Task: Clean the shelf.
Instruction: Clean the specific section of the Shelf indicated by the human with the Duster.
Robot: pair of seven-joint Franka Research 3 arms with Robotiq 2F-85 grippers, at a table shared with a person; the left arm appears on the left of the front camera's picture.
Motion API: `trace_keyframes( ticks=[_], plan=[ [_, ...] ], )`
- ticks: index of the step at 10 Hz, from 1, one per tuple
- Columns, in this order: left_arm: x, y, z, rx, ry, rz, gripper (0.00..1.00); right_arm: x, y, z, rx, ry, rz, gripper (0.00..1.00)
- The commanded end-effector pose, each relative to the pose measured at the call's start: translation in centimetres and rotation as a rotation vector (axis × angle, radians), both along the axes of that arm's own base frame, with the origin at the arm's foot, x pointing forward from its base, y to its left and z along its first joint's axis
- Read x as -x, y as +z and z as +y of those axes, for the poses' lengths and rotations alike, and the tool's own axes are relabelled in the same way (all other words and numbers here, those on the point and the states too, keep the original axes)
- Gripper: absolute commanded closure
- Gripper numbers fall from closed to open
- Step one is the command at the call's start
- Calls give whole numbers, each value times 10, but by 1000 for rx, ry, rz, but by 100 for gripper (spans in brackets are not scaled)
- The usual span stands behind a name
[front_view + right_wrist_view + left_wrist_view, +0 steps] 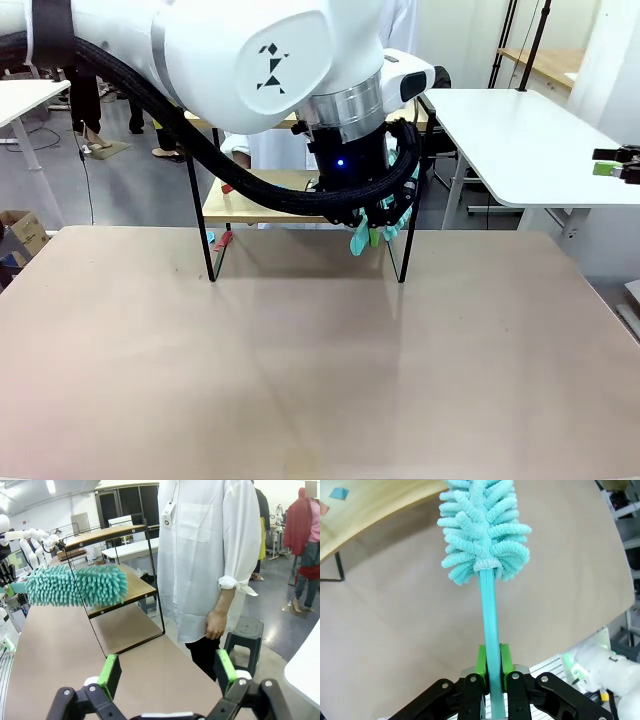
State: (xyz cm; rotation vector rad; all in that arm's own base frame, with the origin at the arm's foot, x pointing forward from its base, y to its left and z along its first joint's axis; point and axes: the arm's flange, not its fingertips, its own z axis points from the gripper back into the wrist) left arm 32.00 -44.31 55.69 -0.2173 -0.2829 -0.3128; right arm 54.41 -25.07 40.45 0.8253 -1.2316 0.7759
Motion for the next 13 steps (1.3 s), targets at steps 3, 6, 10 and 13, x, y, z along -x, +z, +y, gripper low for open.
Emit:
trace_keyframes(
  ticks=[3, 6, 10, 13],
  plan=[
    [8, -12, -29, 85, 160, -56, 87, 0, 2, 3, -2, 2, -4, 0],
    [7, -24, -47, 73, 320, -91, 87, 0, 2, 3, -2, 2, -4, 0],
    [-3, -40, -65, 130, 336, -148, 87, 0, 2, 3, -2, 2, -4, 0],
    [-21, -57, -74, 130, 348, -156, 87, 0, 2, 3, -2, 2, -4, 0]
  ],
)
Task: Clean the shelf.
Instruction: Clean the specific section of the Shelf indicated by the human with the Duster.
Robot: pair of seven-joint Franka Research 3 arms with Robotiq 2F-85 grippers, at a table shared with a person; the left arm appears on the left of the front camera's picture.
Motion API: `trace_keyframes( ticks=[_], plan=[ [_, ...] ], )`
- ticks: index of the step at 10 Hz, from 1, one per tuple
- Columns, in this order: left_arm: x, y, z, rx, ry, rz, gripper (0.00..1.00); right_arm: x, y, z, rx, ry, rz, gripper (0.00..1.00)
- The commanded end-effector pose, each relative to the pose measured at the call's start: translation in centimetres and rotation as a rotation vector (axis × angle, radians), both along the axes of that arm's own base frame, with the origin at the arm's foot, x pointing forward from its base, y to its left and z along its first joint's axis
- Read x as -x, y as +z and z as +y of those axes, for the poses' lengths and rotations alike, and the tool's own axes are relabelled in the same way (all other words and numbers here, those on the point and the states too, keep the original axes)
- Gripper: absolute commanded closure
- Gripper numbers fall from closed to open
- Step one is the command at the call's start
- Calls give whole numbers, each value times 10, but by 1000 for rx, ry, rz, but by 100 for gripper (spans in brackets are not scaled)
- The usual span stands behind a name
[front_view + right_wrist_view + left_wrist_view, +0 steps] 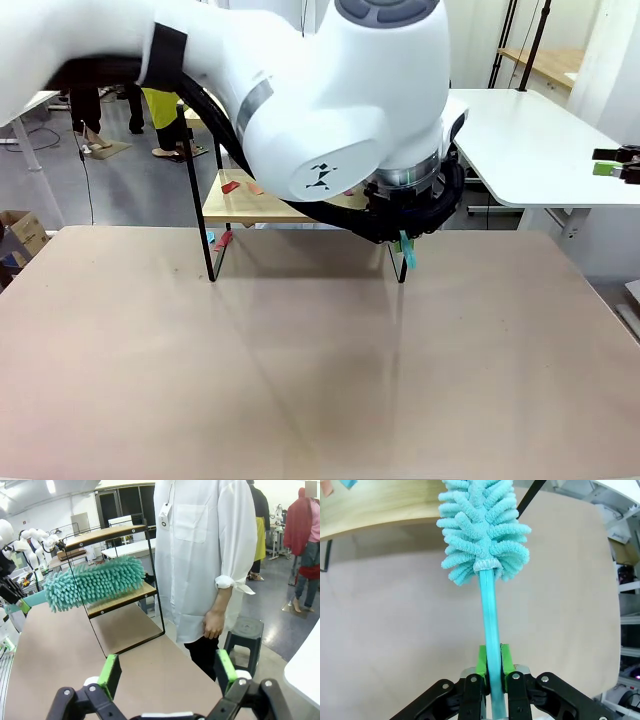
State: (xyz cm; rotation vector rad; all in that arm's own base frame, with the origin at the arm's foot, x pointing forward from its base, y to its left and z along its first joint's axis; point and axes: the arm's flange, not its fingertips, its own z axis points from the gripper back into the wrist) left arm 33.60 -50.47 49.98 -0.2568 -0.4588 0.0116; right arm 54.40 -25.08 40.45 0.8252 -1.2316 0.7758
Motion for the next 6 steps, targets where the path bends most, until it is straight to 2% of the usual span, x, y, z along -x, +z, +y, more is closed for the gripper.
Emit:
trace_keyframes(
  ticks=[1, 3, 6],
  plan=[
    [-11, -5, -16, 15, 4, -17, 87, 0, 2, 3, -2, 2, -4, 0],
    [-18, -12, -18, 6, 35, 3, 87, 0, 2, 3, -2, 2, -4, 0],
    [-17, -15, -10, 0, -1, 19, 87, 0, 2, 3, -2, 2, -4, 0]
  ],
)
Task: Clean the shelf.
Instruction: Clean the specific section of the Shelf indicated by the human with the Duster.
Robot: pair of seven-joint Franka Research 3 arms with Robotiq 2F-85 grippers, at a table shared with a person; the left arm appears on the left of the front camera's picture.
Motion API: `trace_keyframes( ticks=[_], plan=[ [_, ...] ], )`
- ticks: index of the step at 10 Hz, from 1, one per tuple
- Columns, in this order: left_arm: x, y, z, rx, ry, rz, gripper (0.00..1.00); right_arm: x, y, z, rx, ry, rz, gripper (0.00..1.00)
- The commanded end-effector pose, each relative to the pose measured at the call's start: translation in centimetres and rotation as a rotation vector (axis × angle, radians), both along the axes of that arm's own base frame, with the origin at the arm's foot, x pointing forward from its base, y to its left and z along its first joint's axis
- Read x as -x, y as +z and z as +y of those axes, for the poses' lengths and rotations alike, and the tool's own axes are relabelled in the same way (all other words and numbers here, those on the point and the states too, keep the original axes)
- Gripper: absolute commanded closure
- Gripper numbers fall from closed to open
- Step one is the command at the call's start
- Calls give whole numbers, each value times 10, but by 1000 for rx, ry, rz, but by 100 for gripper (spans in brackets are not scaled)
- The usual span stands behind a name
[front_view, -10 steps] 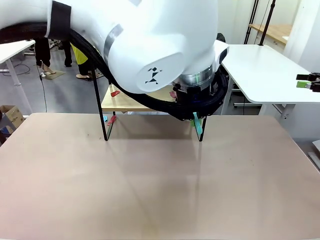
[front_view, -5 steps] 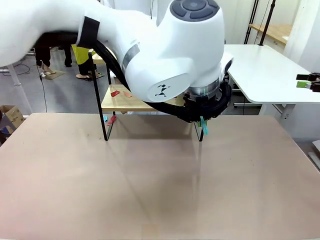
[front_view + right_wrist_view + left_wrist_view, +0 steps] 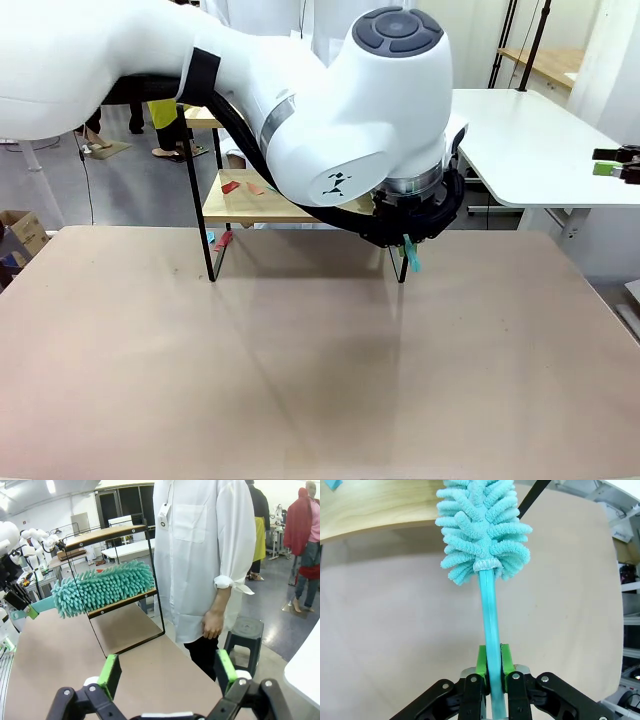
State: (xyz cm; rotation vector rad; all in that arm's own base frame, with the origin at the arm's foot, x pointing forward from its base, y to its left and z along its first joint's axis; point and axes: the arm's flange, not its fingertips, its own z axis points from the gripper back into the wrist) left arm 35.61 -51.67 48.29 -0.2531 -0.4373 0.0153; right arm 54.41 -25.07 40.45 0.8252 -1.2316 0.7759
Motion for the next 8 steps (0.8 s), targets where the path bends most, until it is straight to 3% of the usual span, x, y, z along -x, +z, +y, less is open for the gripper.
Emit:
trace_keyframes(
  ticks=[1, 8],
  plan=[
    [3, 2, 2, 3, -2, -3, 87, 0, 2, 3, -2, 2, -4, 0],
    [-25, -2, 58, -82, 20, 84, 87, 0, 2, 3, -2, 2, -4, 0]
  ],
)
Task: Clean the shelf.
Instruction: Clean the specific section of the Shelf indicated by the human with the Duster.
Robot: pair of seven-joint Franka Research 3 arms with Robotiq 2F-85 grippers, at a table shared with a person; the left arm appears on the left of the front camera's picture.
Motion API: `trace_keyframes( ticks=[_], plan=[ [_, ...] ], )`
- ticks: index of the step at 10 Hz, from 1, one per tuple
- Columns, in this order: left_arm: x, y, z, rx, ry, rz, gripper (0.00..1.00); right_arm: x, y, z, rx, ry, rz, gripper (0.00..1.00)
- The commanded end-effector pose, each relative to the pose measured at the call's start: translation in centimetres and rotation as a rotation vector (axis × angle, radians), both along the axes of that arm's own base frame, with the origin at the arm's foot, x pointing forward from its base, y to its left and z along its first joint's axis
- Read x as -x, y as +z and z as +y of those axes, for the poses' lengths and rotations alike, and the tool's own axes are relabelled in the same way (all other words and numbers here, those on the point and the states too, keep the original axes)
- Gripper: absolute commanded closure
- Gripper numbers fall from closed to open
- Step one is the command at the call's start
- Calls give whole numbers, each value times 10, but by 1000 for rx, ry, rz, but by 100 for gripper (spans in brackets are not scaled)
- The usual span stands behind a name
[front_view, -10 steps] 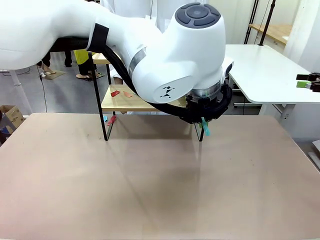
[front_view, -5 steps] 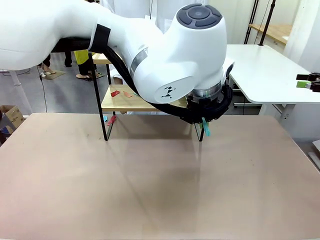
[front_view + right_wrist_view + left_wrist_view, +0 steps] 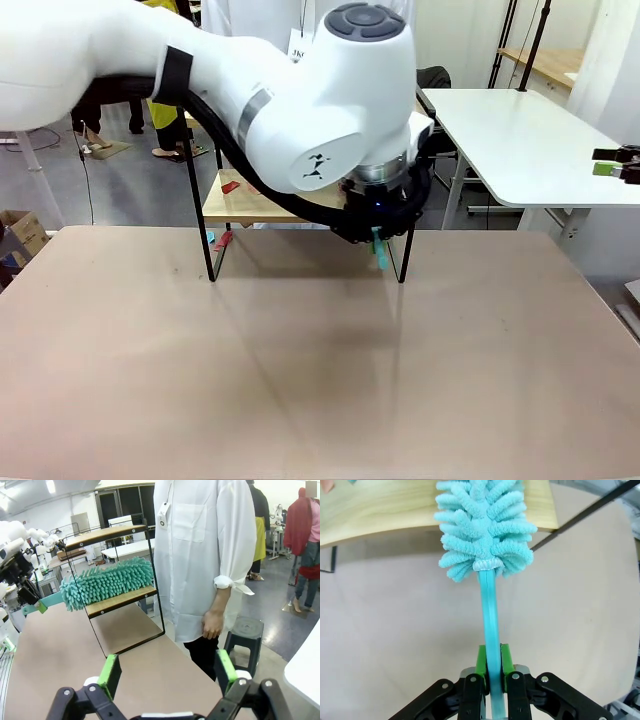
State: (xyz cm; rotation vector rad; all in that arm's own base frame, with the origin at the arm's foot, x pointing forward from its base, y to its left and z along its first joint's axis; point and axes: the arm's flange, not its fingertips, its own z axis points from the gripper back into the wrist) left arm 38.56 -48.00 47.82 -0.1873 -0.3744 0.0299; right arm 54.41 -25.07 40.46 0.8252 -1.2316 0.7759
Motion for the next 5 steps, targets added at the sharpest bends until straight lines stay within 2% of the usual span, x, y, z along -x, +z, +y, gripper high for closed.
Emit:
trace_keyframes(
  ticks=[1, 5],
  plan=[
    [1, 1, 32, -48, 4, 26, 87, 0, 2, 3, -2, 2, -4, 0],
    [-12, 2, 86, -128, 75, 26, 87, 0, 2, 3, -2, 2, -4, 0]
  ],
)
